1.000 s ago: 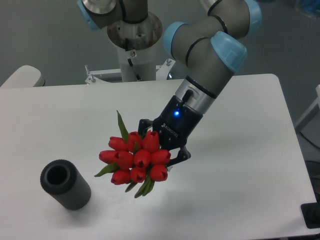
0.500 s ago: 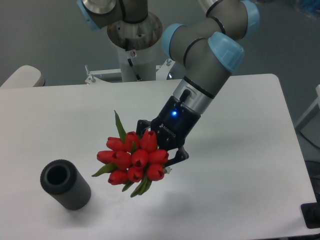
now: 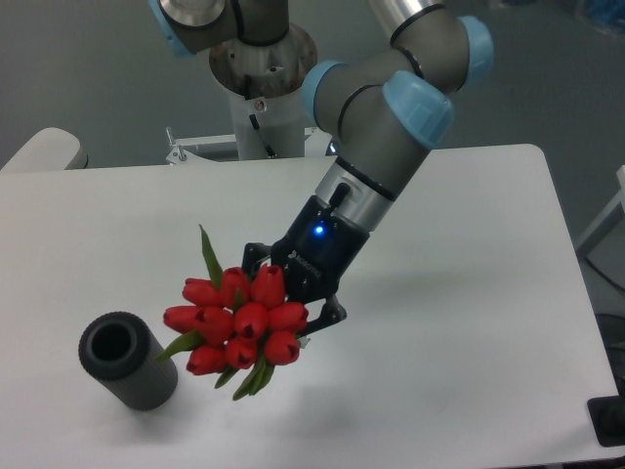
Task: Insert the flowers into the vase
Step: 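Carry the tulips over the grey vase, stems pointing into its opening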
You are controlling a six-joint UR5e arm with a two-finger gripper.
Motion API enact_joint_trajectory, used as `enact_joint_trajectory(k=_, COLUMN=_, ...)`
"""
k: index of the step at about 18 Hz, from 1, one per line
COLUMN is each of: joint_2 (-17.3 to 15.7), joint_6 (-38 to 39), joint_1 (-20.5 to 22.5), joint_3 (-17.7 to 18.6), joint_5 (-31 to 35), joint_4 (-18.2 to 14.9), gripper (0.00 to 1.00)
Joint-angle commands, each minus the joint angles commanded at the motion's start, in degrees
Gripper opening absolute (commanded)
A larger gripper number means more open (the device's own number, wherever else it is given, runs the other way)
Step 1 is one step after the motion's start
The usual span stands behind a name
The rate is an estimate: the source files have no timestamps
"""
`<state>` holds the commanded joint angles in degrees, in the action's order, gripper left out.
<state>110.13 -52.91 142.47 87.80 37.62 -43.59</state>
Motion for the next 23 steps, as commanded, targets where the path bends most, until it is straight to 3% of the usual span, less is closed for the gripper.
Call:
enact_joint_trajectory(k=11, joint_2=-0.5, joint_6=2.1, joint_1=-2.8, joint_3=-0.1, joint_5=-12.3, joint_4=0.2, gripper=0.27)
enact_joint_trajectory(k=16, joint_2=-1.1, joint_6=1.8, joint_1=-3.6, joint_3=0.0, joint_5=-23.7, joint_4=0.4, gripper=0.27)
enact_joint_trajectory(k=23, joint_2=-1.1, joint_6=-1.8, joint_1=-7.0, joint_3=0.1, joint_5=-25.3, joint_4=0.4, gripper=0.27)
